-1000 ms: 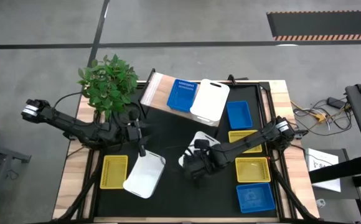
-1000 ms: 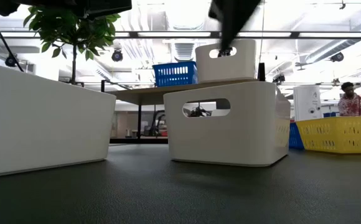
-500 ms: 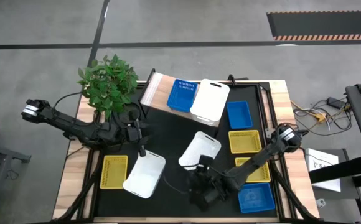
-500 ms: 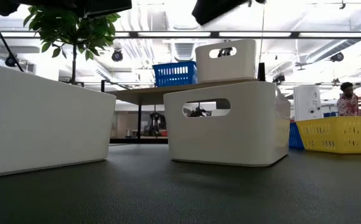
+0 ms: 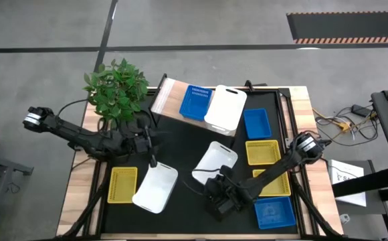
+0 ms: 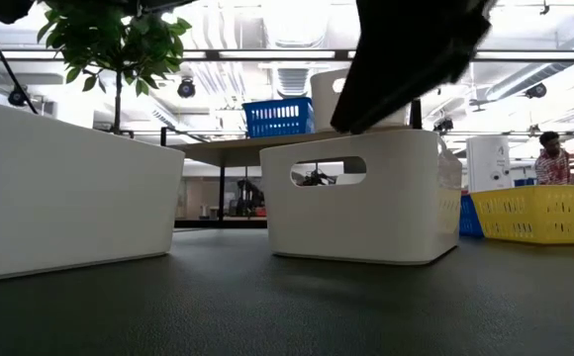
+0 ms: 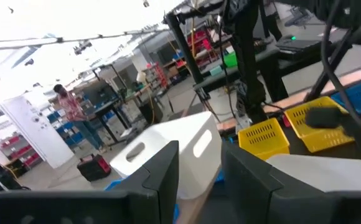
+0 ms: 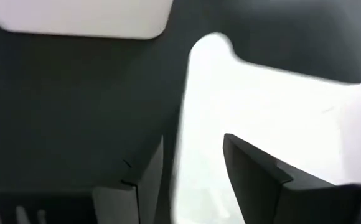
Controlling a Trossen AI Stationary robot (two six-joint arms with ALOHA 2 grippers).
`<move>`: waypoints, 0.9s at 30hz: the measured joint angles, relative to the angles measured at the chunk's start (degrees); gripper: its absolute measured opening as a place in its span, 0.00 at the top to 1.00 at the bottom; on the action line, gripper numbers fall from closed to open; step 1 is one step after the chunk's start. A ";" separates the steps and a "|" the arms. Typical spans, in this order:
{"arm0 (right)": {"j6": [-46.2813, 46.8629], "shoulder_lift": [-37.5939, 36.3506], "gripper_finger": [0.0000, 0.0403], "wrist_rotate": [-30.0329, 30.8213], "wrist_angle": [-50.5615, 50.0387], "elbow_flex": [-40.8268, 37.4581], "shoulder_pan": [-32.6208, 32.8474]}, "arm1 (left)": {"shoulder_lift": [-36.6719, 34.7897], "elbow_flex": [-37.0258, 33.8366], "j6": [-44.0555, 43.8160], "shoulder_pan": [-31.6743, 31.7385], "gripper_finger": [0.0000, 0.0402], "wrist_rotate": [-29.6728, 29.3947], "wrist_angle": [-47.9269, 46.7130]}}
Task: Stack baskets on shelf by color
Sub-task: Stack the top white bin on top of the other white bin on the shelf
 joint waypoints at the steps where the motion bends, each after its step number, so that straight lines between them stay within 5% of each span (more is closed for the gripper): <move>1: -0.01 0.00 0.59 -0.15 1.23 -0.75 0.01 | 0.00 0.00 0.52 0.00 0.74 0.02 0.92; 9: -1.24 0.02 0.62 -0.43 8.96 -6.18 -0.31 | 0.00 -0.24 2.96 0.01 0.74 0.02 5.89; 20: -3.28 0.00 0.95 -0.25 13.14 -9.05 -0.26 | 0.00 -0.22 3.70 0.02 0.74 0.02 6.49; 27: -8.99 0.00 0.98 -1.24 13.17 -6.02 1.73 | 0.00 -0.19 3.63 0.02 0.74 0.02 6.89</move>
